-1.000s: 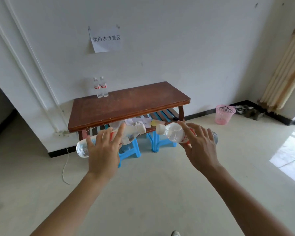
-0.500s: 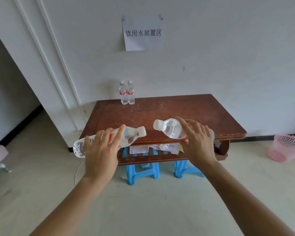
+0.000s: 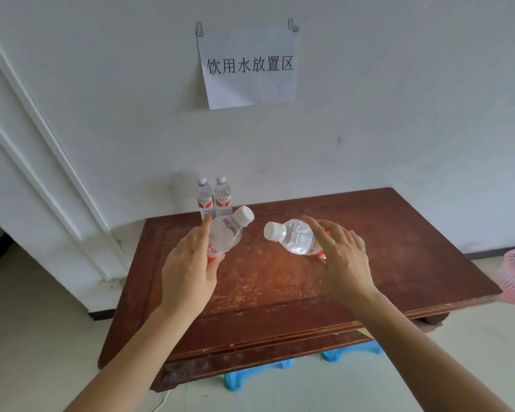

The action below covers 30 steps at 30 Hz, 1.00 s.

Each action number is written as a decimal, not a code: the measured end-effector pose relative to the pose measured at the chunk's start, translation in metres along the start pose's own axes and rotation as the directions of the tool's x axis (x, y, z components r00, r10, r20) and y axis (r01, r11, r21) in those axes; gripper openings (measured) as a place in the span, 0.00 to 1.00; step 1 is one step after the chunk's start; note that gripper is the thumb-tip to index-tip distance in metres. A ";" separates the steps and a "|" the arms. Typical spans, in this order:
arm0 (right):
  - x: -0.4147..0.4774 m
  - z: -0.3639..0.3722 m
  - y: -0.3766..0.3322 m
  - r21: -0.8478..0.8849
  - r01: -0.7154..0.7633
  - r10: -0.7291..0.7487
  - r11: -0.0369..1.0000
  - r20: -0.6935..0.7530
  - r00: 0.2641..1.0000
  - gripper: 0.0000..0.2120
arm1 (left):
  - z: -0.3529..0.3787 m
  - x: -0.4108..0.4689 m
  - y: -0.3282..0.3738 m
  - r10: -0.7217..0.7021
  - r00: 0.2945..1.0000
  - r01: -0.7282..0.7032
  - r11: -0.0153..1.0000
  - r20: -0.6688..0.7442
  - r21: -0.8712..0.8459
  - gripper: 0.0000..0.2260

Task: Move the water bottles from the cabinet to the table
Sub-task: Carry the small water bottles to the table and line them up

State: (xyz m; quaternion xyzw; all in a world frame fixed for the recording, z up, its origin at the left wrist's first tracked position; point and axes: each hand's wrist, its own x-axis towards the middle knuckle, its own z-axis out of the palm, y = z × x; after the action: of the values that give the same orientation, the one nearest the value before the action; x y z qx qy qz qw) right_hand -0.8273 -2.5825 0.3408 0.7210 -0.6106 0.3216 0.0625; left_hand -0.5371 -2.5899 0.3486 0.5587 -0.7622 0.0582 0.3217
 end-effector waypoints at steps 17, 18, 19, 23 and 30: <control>0.195 0.183 0.165 0.354 -0.285 0.207 0.891 0.243 0.948 0.36 | 0.217 0.179 -0.018 -0.489 0.868 0.479 0.774 0.088 -0.414 0.30; 0.202 0.195 0.169 0.375 -0.309 0.223 0.874 0.255 0.941 0.36 | 0.229 0.183 -0.019 -0.508 0.858 0.493 0.772 0.076 -0.402 0.30; 0.209 0.206 0.173 0.396 -0.341 0.244 0.852 0.276 0.930 0.36 | 0.241 0.186 -0.021 -0.527 0.847 0.511 0.772 0.067 -0.379 0.31; 0.229 0.247 0.183 0.445 -0.415 0.283 0.794 0.334 0.899 0.36 | 0.286 0.200 -0.038 -0.570 0.817 0.561 0.751 0.088 -0.348 0.32; 0.242 0.314 0.187 0.528 -0.555 0.411 0.643 0.374 0.832 0.36 | 0.358 0.221 -0.080 -0.574 0.801 0.589 0.703 0.171 -0.398 0.30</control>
State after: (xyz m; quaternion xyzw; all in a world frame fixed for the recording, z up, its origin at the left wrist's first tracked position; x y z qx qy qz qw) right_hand -0.8664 -2.9833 0.1677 0.5407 -0.6447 0.4257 -0.3328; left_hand -0.6556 -2.9597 0.1679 0.6854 -0.5457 -0.2260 0.4258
